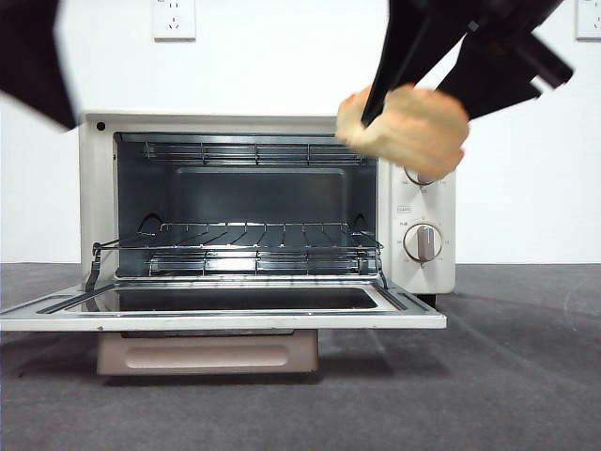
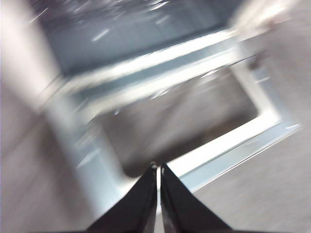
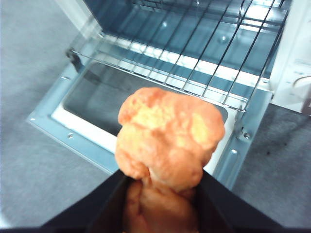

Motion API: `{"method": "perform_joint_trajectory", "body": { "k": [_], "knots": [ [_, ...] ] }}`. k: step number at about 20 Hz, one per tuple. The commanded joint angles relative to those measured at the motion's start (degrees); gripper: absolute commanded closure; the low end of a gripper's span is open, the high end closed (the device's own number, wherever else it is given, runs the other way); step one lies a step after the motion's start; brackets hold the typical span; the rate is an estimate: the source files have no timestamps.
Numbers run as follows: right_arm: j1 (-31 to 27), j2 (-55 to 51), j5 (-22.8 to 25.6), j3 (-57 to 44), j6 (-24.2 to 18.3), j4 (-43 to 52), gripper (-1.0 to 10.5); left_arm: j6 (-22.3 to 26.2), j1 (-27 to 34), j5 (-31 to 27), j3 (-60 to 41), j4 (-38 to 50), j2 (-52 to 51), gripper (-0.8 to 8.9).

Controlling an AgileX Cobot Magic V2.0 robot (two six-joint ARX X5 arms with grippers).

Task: The left arm flap open the oven, the right arm pick bread and place it into oven, the left arm flap close the oven

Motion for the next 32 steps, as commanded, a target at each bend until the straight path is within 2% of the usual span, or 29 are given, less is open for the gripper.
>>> {"method": "perform_joint_trajectory", "body": {
  "k": [1,7,13,17,20,25,32],
  "knots": [
    [0.46,4.37,-0.70,3.50,-0.09,2.21,7.8,1.51,2.97,-0.09,-3.58,-0.57,-4.22,7.98],
    [0.46,18.69,-1.20,13.11,-0.31,3.52,7.8,1.51,6.73,-0.09,-9.14,-4.07,-13.79,7.98],
    [0.46,31.02,2.38,21.94,0.20,6.40,7.8,1.33,6.71,-0.09,-9.14,-6.01,-18.84,7.98],
    [0.46,33.62,5.20,22.47,2.62,11.58,7.8,1.33,6.71,-0.09,-9.14,-7.76,-20.33,7.97],
    [0.44,34.56,8.98,22.47,3.10,13.90,7.8,1.27,6.71,-0.07,-9.14,-8.15,-21.18,7.98],
    [0.44,34.69,12.28,22.47,3.13,15.96,7.8,1.31,6.71,-0.07,-9.14,-9.29,-22.18,7.97],
    [0.35,35.54,13.44,22.47,3.72,15.78,7.8,1.27,6.71,-0.07,-9.14,-9.33,-23.32,7.97]
  ]
}}
